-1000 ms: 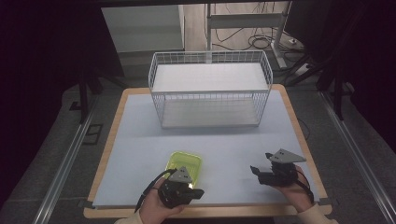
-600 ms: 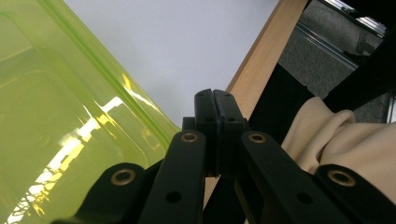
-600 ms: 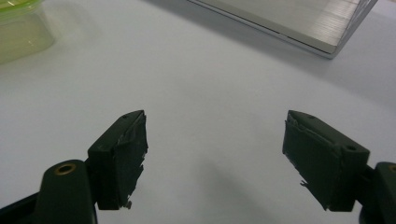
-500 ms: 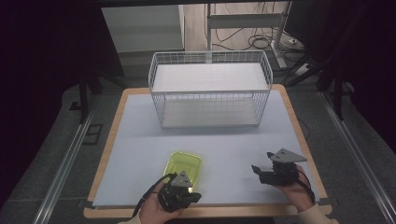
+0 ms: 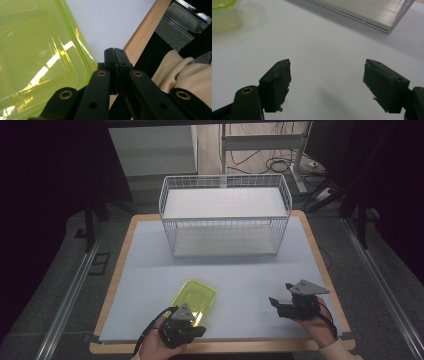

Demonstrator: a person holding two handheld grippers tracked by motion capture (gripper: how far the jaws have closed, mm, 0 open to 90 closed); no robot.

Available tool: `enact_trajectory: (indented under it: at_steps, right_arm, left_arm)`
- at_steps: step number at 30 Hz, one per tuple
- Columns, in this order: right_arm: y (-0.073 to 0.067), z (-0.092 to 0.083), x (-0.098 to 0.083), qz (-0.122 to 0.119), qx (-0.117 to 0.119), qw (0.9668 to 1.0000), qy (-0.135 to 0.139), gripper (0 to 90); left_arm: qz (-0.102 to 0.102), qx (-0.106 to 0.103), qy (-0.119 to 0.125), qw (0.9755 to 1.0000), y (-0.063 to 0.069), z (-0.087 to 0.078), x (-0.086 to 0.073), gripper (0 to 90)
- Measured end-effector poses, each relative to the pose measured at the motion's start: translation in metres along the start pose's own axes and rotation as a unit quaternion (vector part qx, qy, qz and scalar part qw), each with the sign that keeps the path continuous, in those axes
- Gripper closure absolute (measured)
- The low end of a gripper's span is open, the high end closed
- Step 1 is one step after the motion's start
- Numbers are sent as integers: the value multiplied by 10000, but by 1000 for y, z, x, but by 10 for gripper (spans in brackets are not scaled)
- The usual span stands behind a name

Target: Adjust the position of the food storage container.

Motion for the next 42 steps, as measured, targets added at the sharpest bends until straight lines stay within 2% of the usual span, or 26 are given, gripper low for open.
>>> enact_trajectory:
  at_steps: [19, 27, 34, 37, 38, 41, 42]
  right_arm:
    - [2, 1, -1, 11, -5, 10000, -23, 229]
    - [4, 0, -1, 49, -41, 10000, 0, 229]
    - [5, 1, -2, 35, -57, 10000, -16, 231]
    - [4, 1, -2, 38, -55, 10000, -22, 230]
    - [4, 1, -2, 35, -54, 10000, -23, 231]
    - [5, 2, -2, 34, -57, 10000, -31, 230]
    - [5, 2, -2, 34, -59, 10000, -35, 231]
  left_arm:
    - [-199, 212, -64, 9996, -20, -10, -11, 900]
    - [-332, 309, -104, 9989, -39, -16, -17, 900]
    - [-545, 371, -81, 9978, -59, -21, -20, 900]
    - [-552, 421, -86, 9975, -63, -22, -21, 900]
    - [-549, 501, -79, 9972, -67, -23, -22, 900]
    - [-580, 496, -75, 9971, -70, -23, -22, 900]
    - [-570, 572, -77, 9967, -72, -24, -22, 900]
Point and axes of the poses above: each handheld gripper's, and its own axes: z roughly forward along the jaws, x roughly out of its top, y roughly to its right, the point moved 7 cm from there along z, roughly forward along the jaws, and after that the axes turned 10 degrees about x, right-handed, at the moved point
